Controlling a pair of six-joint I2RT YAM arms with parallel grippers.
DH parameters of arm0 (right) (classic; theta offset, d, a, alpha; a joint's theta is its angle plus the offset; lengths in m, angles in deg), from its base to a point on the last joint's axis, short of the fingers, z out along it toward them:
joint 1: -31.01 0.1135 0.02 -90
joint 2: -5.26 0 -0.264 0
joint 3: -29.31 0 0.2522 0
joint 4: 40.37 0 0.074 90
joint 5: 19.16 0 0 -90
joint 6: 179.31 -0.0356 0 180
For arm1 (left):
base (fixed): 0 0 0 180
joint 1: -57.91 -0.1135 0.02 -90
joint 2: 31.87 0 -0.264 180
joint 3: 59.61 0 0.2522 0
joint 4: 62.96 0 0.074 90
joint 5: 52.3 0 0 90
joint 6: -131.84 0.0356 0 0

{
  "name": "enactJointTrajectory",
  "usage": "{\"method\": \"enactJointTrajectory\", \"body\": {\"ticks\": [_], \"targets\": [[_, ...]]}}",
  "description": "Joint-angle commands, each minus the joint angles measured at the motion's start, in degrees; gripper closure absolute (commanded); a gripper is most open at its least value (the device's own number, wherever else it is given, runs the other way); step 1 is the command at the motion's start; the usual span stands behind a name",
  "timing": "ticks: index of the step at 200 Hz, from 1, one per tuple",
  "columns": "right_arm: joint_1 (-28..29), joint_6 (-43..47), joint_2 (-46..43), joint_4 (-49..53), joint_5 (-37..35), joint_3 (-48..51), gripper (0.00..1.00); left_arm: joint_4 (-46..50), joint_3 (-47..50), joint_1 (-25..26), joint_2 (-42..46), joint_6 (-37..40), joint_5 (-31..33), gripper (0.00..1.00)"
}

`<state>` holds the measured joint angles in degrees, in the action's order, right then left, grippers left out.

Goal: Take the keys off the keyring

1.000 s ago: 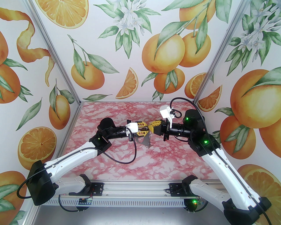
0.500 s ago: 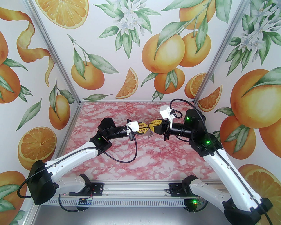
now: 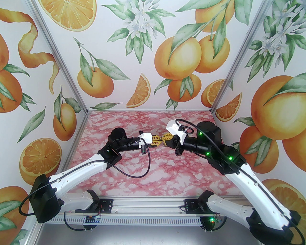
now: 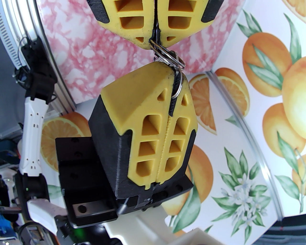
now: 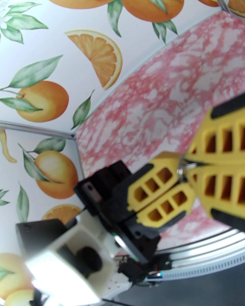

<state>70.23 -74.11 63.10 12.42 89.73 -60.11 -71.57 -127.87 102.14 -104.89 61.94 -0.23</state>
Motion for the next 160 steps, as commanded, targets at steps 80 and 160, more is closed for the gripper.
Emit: {"method": "enactJointTrajectory", "body": {"ticks": [80, 160], "targets": [[8.9, 6.4, 1.8, 3.5, -10.7, 1.5, 1.00, 1.4, -6.9, -2.1, -2.1, -3.0, 2.0, 0.83], [-5.6, -8.5, 3.4, -3.3, 21.1, -1.0, 1.00, -3.7, -0.3, -2.2, 1.3, -1.2, -2.4, 0.64]]}}
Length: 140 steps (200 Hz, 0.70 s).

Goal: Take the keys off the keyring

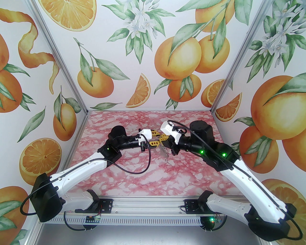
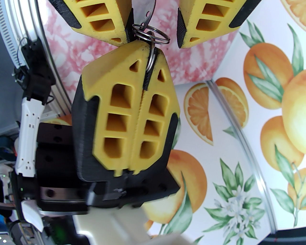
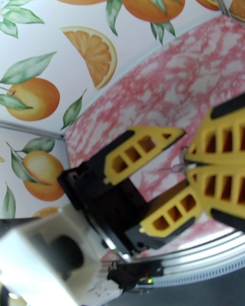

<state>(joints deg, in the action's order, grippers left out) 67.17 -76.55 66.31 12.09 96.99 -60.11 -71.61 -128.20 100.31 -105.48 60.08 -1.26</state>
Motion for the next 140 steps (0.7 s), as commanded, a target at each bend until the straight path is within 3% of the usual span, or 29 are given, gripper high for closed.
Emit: {"method": "enactJointTrajectory", "body": {"ticks": [1, 51, 140], "targets": [[-2.7, -6.2, 0.2, -3.0, 14.1, -1.1, 1.00, -3.7, 0.0, -0.4, 1.9, 0.8, -1.5, 0.64], [-9.7, -19.3, 0.1, -14.3, 25.3, 3.1, 1.00, -3.1, 0.2, -0.3, 2.2, 1.8, -3.1, 0.64], [-11.6, -26.6, 1.3, -17.6, 26.6, 4.4, 1.00, -3.7, 0.1, -0.2, 0.6, 3.6, 2.0, 0.72]]}}
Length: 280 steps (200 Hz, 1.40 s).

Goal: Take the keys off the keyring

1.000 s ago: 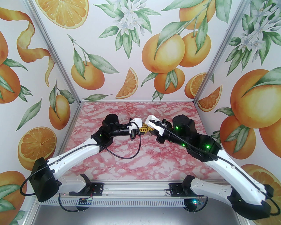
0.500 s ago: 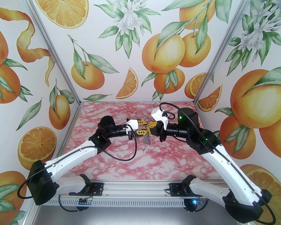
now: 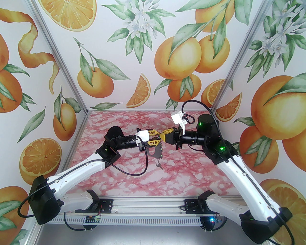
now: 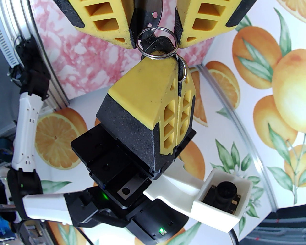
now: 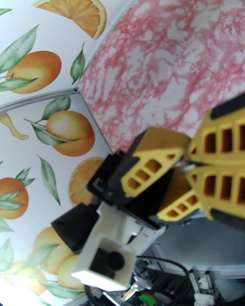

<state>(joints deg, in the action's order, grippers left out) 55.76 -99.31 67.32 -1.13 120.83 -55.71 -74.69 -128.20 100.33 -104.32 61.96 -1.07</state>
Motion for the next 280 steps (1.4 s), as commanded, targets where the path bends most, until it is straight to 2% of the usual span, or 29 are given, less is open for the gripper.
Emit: {"method": "enactJointTrajectory", "body": {"ticks": [1, 67, 138, 192, 280], "targets": [[-0.2, -3.9, 0.3, -4.3, 2.6, -0.1, 1.00, -0.6, 0.1, -0.2, -0.6, 1.7, 1.9, 0.72], [-0.3, -4.1, -0.3, -4.0, 1.5, -0.4, 1.00, 0.0, 0.6, -0.2, -0.9, 2.4, 4.9, 0.79], [0.5, -1.4, -1.6, -2.1, -0.7, -1.0, 1.00, 0.2, 0.3, -0.2, -0.7, 1.9, 4.9, 0.91], [3.7, 5.2, -2.4, 4.2, -7.5, -2.6, 1.00, -0.1, 0.0, -0.2, -0.5, 1.0, 5.5, 1.00], [11.8, 17.0, -2.7, 13.8, -23.1, -5.8, 1.00, -1.0, 0.0, -0.5, 0.6, -1.5, 6.1, 1.00]]}}
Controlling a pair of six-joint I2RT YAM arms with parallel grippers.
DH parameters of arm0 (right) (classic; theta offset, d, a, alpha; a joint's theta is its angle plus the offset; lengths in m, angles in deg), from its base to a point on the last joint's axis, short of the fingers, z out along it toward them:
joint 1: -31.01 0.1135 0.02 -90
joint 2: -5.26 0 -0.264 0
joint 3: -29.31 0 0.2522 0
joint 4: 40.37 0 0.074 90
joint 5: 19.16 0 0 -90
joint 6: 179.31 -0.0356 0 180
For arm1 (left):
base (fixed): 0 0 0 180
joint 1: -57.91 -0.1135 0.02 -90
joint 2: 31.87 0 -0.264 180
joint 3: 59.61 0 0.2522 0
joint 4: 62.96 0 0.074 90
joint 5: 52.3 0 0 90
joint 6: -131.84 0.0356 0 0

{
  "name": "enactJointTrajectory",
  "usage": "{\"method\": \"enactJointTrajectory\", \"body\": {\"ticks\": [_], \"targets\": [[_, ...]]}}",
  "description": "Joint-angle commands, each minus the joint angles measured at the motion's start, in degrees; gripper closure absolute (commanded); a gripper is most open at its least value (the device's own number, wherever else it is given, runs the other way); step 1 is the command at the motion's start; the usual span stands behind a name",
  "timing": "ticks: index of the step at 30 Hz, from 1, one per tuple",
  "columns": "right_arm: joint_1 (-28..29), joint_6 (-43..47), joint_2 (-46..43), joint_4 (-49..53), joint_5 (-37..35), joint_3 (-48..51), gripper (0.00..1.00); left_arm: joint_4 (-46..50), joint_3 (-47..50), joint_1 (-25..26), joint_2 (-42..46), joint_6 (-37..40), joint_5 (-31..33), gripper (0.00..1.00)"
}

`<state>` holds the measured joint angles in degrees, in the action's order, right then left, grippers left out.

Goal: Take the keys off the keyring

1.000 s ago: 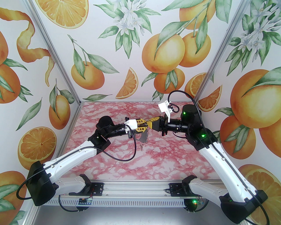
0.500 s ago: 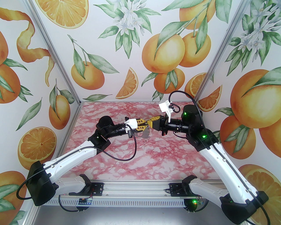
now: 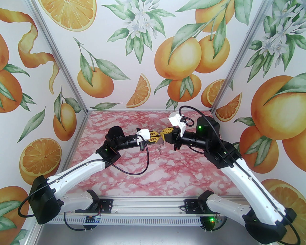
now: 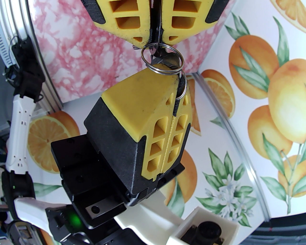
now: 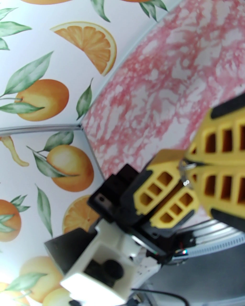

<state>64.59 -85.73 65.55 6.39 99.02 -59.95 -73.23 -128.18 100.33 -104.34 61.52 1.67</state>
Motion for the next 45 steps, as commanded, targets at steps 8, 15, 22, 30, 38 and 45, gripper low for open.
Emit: {"method": "enactJointTrajectory", "body": {"ticks": [8, 15, 22, 30, 38, 45], "targets": [[6.5, 7.6, -1.3, 8.3, -7.9, -2.1, 1.00, -1.5, -1.2, -0.7, 0.7, -3.4, 2.8, 1.00], [11.3, 11.9, -1.9, 10.1, -15.9, -2.1, 1.00, -0.9, -1.8, -1.6, 0.8, -6.2, 3.5, 1.00], [16.8, 15.7, -1.8, 11.2, -24.3, -2.0, 1.00, 0.6, -2.7, -2.6, 0.5, -8.9, 4.8, 1.00], [21.9, 20.1, -2.1, 11.7, -33.5, -1.2, 1.00, 0.3, -2.5, -4.8, 0.9, -12.7, 5.6, 1.00], [24.7, 22.5, -1.7, 11.1, -37.7, 0.3, 1.00, -0.1, -3.6, -5.1, 0.3, -14.4, 3.8, 1.00], [27.5, 25.8, -2.0, 10.2, -46.5, 2.1, 1.00, 0.1, -4.6, -5.5, 0.5, -16.5, 0.9, 1.00]]}}
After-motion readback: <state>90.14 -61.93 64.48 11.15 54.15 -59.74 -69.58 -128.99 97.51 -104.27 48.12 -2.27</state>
